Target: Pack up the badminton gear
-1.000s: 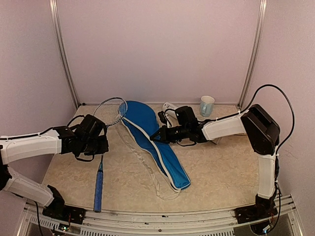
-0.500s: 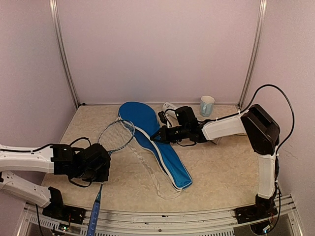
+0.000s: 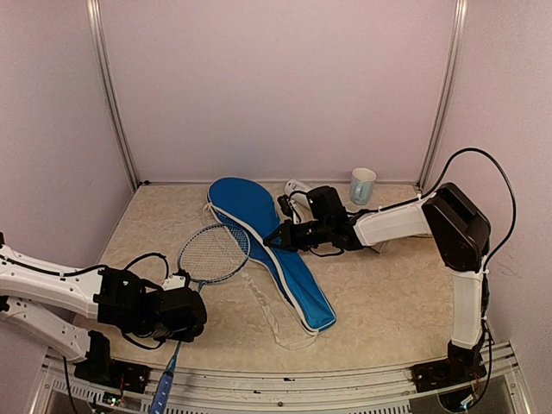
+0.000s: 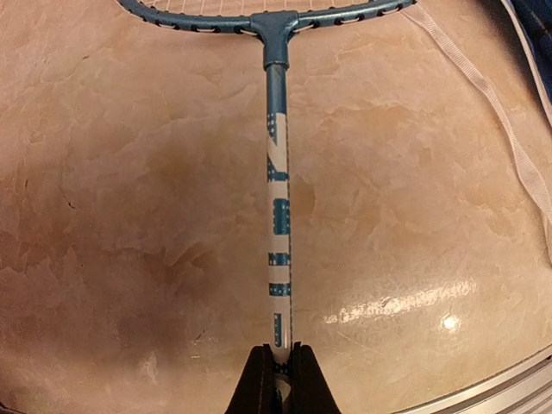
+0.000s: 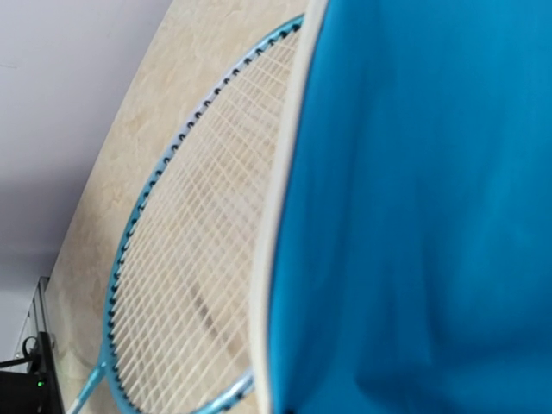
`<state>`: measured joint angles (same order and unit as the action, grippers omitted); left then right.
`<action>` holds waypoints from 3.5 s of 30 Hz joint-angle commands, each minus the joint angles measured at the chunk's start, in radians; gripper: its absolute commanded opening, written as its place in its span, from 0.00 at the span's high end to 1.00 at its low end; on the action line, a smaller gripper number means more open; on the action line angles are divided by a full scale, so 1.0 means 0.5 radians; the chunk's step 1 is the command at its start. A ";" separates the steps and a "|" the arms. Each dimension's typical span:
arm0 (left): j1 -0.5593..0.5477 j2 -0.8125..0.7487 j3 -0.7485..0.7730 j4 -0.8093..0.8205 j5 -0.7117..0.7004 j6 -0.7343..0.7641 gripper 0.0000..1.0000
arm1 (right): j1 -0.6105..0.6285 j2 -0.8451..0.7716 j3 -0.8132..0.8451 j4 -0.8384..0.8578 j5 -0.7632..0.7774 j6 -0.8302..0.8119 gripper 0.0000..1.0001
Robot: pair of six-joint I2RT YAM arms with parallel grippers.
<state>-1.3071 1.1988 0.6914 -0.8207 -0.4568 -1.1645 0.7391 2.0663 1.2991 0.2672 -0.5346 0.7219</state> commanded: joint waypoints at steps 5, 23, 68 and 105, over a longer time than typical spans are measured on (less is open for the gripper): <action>-0.002 0.065 0.131 0.105 -0.182 0.233 1.00 | 0.011 -0.077 0.044 0.069 -0.056 -0.024 1.00; 0.257 0.230 0.084 0.681 0.038 0.679 1.00 | 0.037 -0.096 0.152 -0.044 -0.087 -0.125 1.00; 0.985 1.185 0.489 1.850 0.369 0.663 0.85 | 0.136 -0.028 -0.041 -0.095 -0.282 -0.241 1.00; -0.485 0.432 -0.321 1.026 0.530 0.960 0.64 | -0.107 -0.754 -1.103 -0.381 -0.117 -0.451 0.54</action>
<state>-1.5192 1.3712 0.5591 -0.3115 -0.1444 -0.6930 0.6895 1.6581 0.7685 0.0181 -0.5491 0.4885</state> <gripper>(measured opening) 0.373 0.471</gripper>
